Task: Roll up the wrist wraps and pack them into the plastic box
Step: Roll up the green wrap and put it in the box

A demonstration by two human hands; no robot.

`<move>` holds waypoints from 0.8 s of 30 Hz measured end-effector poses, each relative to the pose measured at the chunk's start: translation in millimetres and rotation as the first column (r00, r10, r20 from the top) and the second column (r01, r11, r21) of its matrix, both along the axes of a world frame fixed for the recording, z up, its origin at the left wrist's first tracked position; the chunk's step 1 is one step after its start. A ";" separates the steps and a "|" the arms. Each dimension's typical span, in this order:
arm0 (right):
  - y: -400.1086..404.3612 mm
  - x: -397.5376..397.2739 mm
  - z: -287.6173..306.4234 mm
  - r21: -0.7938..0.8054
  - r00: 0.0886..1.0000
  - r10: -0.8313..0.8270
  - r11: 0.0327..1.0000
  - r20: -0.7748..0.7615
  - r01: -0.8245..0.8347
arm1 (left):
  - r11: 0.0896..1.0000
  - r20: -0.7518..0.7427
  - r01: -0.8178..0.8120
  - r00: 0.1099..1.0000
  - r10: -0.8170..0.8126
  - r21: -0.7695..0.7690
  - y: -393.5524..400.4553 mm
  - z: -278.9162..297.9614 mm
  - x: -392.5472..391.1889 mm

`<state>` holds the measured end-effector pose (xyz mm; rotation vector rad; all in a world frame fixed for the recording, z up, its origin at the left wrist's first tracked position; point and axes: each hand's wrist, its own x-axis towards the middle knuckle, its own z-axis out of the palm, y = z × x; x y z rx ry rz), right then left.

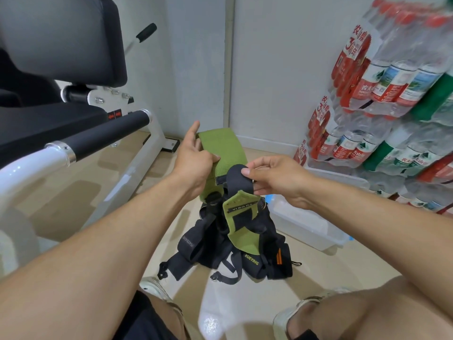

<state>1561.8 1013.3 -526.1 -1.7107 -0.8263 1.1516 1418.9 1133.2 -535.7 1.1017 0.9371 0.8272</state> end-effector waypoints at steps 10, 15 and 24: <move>4.5 -5.6 -4.5 0.013 0.982 -0.185 0.983 -0.033 0.185 | 0.998 0.073 0.053 0.996 -0.051 -0.018 -10.7 12.0 0.5; 4.1 -4.1 -6.0 -0.013 0.991 -0.109 0.994 -0.079 0.108 | 0.995 0.080 0.091 0.993 -0.088 -0.035 -12.9 11.7 0.2; 6.6 -3.4 -5.9 -0.006 0.986 -0.149 0.989 -0.067 0.149 | 0.986 -0.065 0.153 0.987 -0.149 0.064 -19.4 8.7 1.2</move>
